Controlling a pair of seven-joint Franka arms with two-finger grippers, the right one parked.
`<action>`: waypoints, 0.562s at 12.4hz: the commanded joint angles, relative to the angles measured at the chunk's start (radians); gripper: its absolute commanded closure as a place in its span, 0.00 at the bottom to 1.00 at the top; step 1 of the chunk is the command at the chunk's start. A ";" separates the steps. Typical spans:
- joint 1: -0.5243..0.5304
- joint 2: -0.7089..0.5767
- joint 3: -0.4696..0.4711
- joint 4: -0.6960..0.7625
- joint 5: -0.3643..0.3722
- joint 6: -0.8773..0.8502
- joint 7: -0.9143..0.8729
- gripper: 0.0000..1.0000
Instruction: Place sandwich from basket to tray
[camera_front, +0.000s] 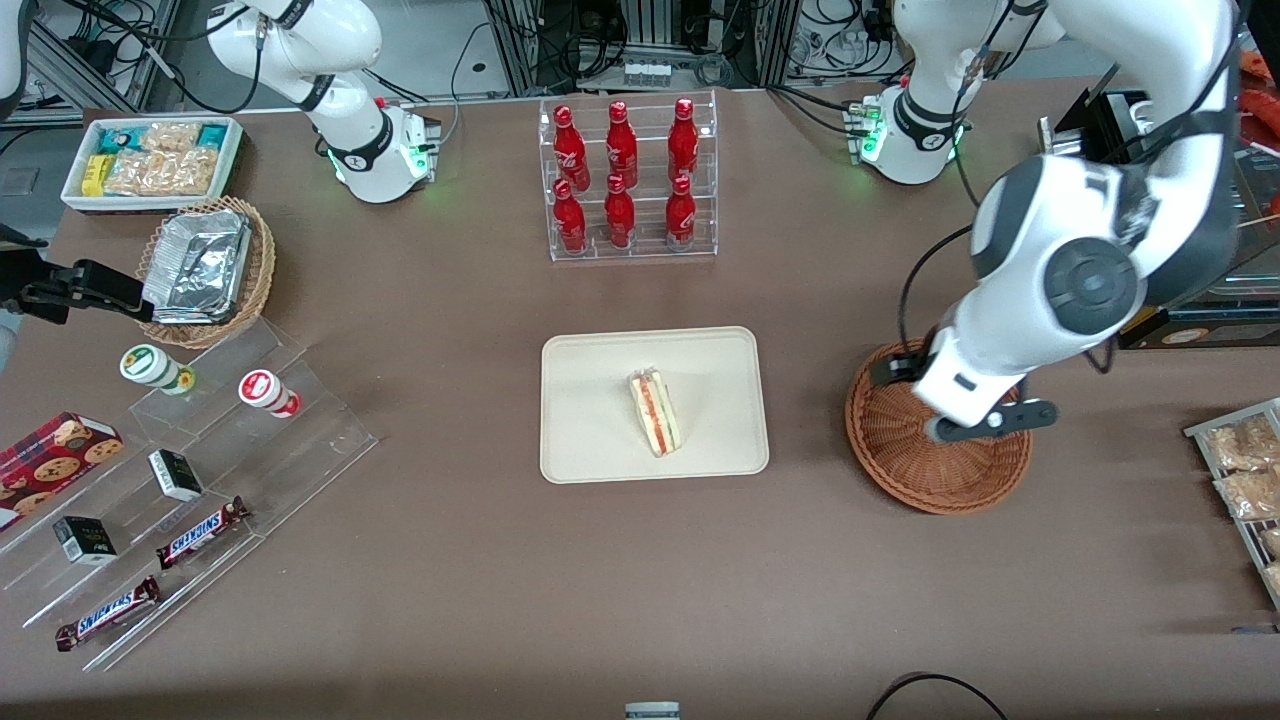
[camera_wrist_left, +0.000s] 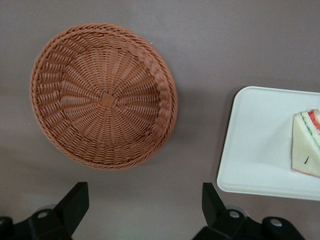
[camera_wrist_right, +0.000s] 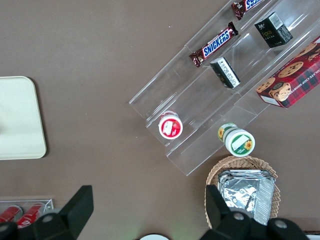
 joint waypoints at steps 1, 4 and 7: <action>0.057 -0.140 -0.007 -0.122 -0.030 -0.006 0.145 0.00; 0.127 -0.206 -0.012 -0.125 -0.032 -0.089 0.319 0.00; 0.179 -0.263 -0.012 -0.118 -0.039 -0.156 0.441 0.00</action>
